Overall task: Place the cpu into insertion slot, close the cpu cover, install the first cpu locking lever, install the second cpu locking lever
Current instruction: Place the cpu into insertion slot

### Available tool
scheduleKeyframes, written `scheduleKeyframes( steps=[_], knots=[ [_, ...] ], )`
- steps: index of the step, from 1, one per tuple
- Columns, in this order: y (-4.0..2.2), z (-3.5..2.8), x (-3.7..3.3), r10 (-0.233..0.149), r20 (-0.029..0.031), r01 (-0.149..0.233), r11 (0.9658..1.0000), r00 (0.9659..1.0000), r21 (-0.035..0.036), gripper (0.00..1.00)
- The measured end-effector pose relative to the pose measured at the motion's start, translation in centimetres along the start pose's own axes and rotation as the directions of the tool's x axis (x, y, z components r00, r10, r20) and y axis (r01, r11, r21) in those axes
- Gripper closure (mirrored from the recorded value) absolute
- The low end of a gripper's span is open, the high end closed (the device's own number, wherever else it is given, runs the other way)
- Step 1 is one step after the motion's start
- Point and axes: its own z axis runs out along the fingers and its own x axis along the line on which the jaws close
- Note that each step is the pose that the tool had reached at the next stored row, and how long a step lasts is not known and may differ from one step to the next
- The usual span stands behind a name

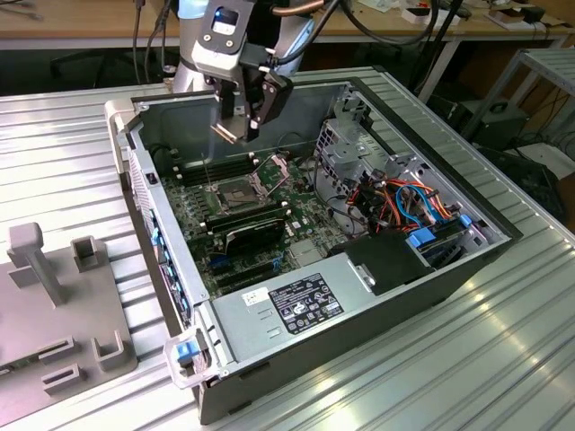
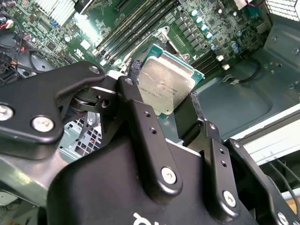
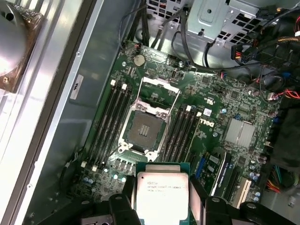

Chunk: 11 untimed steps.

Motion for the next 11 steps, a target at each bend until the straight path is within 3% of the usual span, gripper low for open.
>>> scheduleKeyframes(
  steps=[5,7,9,11],
  knots=[
    [0.75,0.5,0.19,0.016,0.0007,-0.016,0.9999,0.9999,0.0004,0.45],
    [0.76,0.59,0.23,0.06,0.0025,-0.06,0.9982,0.9982,0.0015,0.45],
    [0.76,0.66,0.25,0.11,0.005,-0.11,0.9939,0.9939,0.0029,0.45],
    [0.78,0.72,0.33,0.111,0.005,-0.111,0.9938,0.9938,0.0029,0.45]
  ],
)
